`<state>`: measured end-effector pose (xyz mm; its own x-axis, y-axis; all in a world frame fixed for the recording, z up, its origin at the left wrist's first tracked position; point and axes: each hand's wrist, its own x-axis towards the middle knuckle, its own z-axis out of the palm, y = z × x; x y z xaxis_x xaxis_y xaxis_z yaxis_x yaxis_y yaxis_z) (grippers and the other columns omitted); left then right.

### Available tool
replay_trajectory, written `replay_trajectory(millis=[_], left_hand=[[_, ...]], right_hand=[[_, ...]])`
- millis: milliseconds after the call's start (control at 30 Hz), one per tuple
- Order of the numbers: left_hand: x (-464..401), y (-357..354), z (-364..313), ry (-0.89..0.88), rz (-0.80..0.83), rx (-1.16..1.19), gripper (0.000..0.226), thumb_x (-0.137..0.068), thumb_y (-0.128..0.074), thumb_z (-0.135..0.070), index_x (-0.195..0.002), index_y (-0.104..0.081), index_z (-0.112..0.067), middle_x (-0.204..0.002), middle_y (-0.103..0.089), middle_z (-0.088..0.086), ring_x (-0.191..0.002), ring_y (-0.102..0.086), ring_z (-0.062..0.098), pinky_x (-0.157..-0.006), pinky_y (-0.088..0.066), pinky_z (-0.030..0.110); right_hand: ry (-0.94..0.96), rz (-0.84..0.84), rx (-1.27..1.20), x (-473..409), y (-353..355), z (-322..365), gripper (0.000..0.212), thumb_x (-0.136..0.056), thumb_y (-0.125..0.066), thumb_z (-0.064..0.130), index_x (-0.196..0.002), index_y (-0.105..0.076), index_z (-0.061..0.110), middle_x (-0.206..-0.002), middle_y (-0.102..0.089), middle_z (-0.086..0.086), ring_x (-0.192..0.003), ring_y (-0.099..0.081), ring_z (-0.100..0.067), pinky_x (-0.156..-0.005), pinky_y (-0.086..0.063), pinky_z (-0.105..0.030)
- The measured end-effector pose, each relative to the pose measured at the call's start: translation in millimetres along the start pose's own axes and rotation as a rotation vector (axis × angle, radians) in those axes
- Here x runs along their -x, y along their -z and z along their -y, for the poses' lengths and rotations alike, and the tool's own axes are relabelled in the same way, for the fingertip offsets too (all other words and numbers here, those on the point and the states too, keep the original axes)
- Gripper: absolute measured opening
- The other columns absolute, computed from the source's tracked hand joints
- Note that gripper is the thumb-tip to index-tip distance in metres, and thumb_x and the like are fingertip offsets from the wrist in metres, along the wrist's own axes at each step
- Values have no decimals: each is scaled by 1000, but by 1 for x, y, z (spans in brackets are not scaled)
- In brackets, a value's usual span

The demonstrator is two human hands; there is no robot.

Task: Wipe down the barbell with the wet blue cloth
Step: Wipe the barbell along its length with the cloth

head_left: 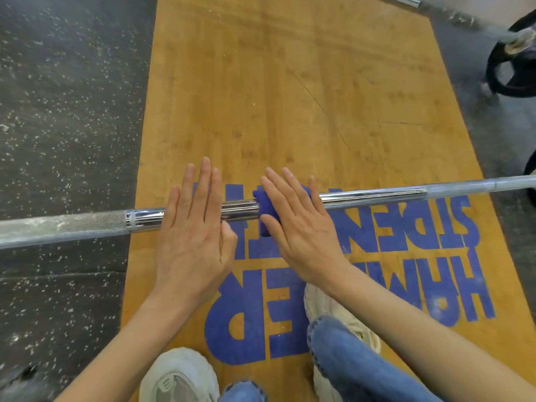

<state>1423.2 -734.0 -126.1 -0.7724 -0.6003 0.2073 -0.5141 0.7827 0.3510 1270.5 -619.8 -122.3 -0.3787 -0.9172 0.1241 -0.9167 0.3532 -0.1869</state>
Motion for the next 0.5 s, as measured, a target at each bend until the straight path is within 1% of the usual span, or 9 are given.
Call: replay_trajectory(millis=[67,133,167,233,300,333,400,467,500], left_hand=[[-2,1,-1,3,5,5,69,-94,-30,-22,-158,-21,2,-168,-15,16,-156,-10,31,-128,-2,40],[-2,1,0,5,13,6,71,-93,-34,-20,-159,-20,1,-168,-14,16,-157,-9,30,-128,-2,40],[-2,0,1,6,13,2,72,-92,-36,-18,-159,-20,1,-168,-14,16,-157,-10,30,-128,-3,40],[-2,-2,1,9,13,-9,73,-90,-39,-17,-159,-20,1,-168,-15,16,-156,-11,31,-128,-5,41],[-2,-3,2,2,16,-18,73,-91,-37,-18,-159,-20,1,-168,-16,16,-156,-11,31,-128,-7,42],[-2,-3,2,-3,17,-19,72,-91,-36,-18,-159,-19,0,-168,-15,16,-156,-11,31,-128,-7,43],[-2,-3,1,-9,23,-16,72,-91,-33,-19,-160,-18,-1,-168,-14,15,-157,-10,30,-128,-7,43],[-2,-4,1,-4,26,-22,72,-92,-32,-19,-160,-18,-1,-169,-14,14,-157,-10,29,-128,-6,42],[-2,-4,2,-3,27,-33,72,-92,-32,-20,-160,-18,-1,-169,-15,14,-157,-9,29,-128,-6,42]], right_hand=[[-87,-53,24,9,2,-17,60,-110,-14,45,-151,-42,11,-160,-38,-2,-153,-24,-22,-127,-5,-44],[-174,-99,-11,6,-1,-6,59,-110,-14,42,-150,-43,10,-158,-40,-3,-152,-25,-25,-126,-10,-49],[-160,-98,-36,3,-5,9,58,-110,-15,40,-150,-43,10,-158,-40,-3,-152,-26,-26,-125,-12,-50],[-61,-80,-64,-1,-11,33,56,-110,-16,36,-151,-43,11,-159,-39,-2,-152,-27,-25,-126,-10,-47],[2,-59,-63,1,-9,25,54,-110,-15,35,-153,-41,13,-159,-39,1,-151,-27,-22,-127,-7,-45],[-2,-69,-41,4,-8,14,53,-110,-16,34,-153,-41,13,-160,-38,1,-152,-26,-21,-127,-7,-45],[-87,-112,-11,12,-8,1,52,-110,-18,31,-153,-39,13,-161,-36,1,-153,-22,-22,-126,-8,-50],[-130,-133,-39,7,-12,15,52,-109,-18,31,-153,-39,12,-162,-35,0,-154,-20,-24,-124,-12,-54],[-99,-127,-64,3,-15,27,52,-110,-17,31,-153,-40,12,-162,-35,-1,-154,-20,-24,-125,-13,-53]])
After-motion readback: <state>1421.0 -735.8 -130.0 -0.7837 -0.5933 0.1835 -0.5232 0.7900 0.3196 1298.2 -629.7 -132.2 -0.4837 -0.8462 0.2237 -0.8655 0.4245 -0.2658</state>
